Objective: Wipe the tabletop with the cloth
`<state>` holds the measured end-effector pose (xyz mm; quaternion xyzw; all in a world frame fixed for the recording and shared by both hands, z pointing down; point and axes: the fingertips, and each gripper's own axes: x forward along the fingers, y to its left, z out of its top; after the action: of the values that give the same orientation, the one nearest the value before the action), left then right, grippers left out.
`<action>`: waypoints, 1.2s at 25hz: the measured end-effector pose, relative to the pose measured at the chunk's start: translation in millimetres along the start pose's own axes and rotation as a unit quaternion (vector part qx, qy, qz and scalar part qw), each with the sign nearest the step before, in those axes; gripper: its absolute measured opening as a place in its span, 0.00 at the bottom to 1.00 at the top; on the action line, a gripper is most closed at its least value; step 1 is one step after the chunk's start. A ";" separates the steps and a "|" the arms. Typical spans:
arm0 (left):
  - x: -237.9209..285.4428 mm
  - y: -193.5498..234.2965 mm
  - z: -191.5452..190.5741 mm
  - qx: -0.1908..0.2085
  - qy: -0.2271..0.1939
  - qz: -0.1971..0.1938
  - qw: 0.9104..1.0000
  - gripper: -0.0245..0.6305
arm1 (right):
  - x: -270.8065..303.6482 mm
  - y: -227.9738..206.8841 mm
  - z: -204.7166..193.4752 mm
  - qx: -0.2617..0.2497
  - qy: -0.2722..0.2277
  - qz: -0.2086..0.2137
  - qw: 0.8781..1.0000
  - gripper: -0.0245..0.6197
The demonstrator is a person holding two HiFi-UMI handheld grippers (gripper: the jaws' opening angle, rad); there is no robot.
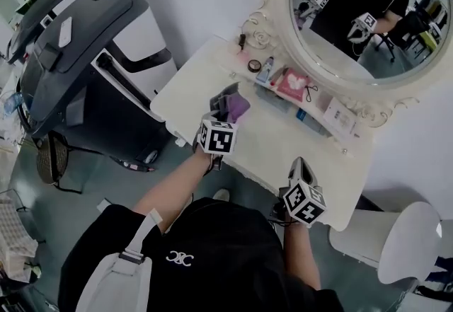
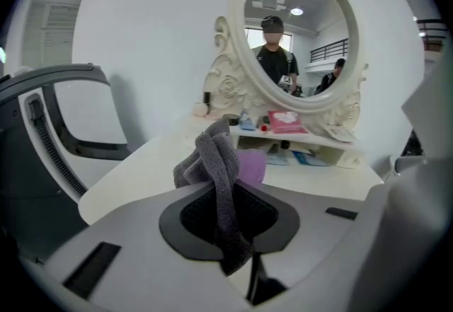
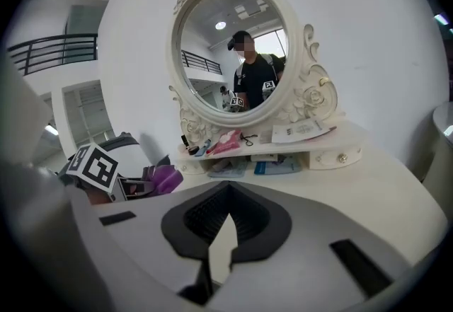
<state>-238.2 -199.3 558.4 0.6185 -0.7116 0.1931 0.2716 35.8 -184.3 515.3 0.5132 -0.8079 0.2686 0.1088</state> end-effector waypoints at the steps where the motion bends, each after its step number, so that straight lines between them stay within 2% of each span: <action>1: -3.2 -20.1 3.5 0.012 -0.004 -0.016 1.000 0.12 | -4.9 -3.5 3.0 -0.001 -0.011 -0.007 1.000 0.04; 4: -13.5 -78.6 14.1 0.050 -0.019 -0.065 0.996 0.12 | -19.5 -13.2 14.3 0.004 -0.050 -0.024 0.998 0.04; 8: -35.6 -143.6 33.2 0.075 -0.045 -0.131 0.988 0.12 | -38.3 -24.8 29.4 0.004 -0.094 -0.042 0.995 0.04; 13: -68.8 -192.6 60.0 0.097 -0.089 -0.191 0.973 0.12 | -51.7 -35.3 35.4 0.009 -0.121 -0.062 0.991 0.04; 20: -78.9 -215.7 56.3 0.106 -0.083 -0.229 0.964 0.12 | -55.4 -38.7 35.2 0.009 -0.123 -0.068 0.990 0.04; 30: -71.1 -220.5 60.7 0.115 -0.091 -0.229 0.962 0.12 | -46.2 -50.1 42.8 0.016 -0.118 -0.077 0.990 0.04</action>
<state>-23.7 -216.6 453.2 0.8069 -0.5459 0.1488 0.1698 105.4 -188.5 475.0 0.6034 -0.7689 0.2101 0.0241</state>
